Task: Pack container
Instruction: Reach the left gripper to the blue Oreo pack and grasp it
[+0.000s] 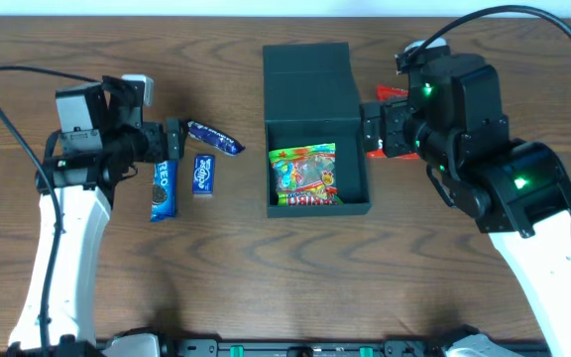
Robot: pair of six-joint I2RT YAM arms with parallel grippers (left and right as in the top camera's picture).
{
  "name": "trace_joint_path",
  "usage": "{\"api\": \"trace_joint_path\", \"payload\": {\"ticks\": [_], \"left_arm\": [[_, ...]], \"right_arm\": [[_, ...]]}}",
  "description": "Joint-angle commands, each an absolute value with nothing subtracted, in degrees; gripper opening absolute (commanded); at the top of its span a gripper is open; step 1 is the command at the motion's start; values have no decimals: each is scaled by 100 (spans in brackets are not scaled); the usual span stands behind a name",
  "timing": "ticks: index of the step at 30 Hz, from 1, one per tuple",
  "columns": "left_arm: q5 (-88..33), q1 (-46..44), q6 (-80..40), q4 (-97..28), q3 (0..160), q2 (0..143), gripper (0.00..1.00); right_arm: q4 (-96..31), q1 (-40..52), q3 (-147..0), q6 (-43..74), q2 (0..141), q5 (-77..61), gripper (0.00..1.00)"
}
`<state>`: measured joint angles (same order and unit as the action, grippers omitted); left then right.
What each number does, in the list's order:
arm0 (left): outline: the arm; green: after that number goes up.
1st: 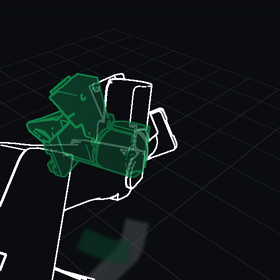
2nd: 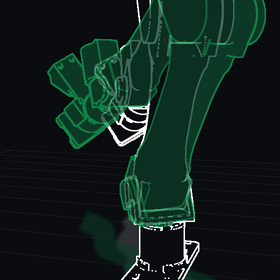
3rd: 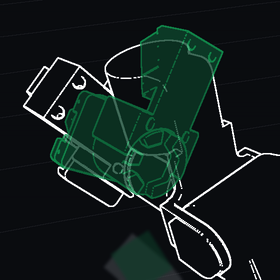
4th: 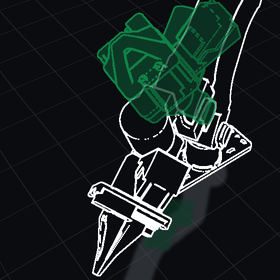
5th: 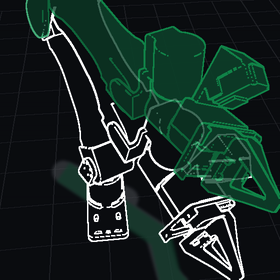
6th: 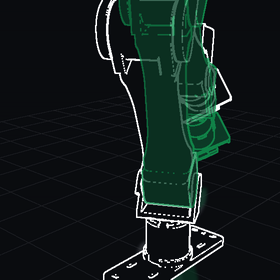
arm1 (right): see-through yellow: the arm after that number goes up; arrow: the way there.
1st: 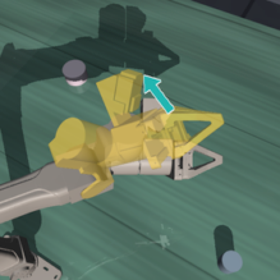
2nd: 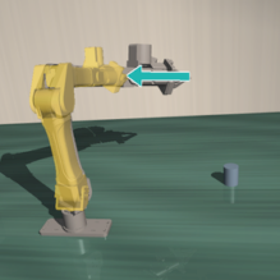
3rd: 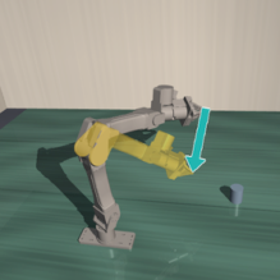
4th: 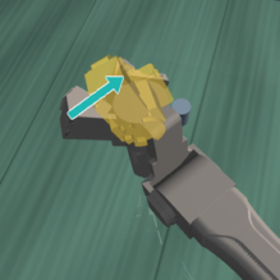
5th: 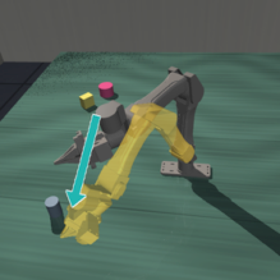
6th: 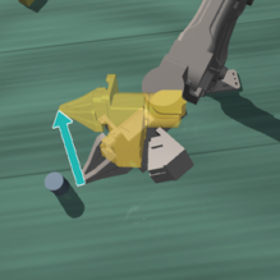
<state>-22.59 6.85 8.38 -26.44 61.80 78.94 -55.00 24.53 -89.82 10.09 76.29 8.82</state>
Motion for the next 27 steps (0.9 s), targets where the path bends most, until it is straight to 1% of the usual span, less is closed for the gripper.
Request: {"api": "trace_joint_path", "payload": {"ticks": [1, 5, 9, 16, 21, 27], "left_arm": [[-1907, 674, 1188, -2620, 6311, 8160, 95], [-1841, 674, 1487, -2698, 6309, 8556, 95], [-1826, 674, 1678, -2670, 6309, 9070, 95], [-1693, 674, 1671, -2659, 6309, 9800, 95], [-1081, 683, 1363, -2731, 6309, 9981, 95], [-985, 683, 1343, -2825, 6305, 10130, 95]], "right_arm": [[-5481, 2427, -8980, 847, 7778, 1066, 99], [-5387, 2427, -8980, 847, 7924, 1358, 99], [-5319, 2427, -8978, 849, 7996, 1354, 99], [-5332, 2429, -8980, 849, 8005, 1350, 99], [-5354, 2429, -8980, 849, 8005, 1352, 99], [-5282, 2427, -8980, 849, 8005, 1352, 99]]}}
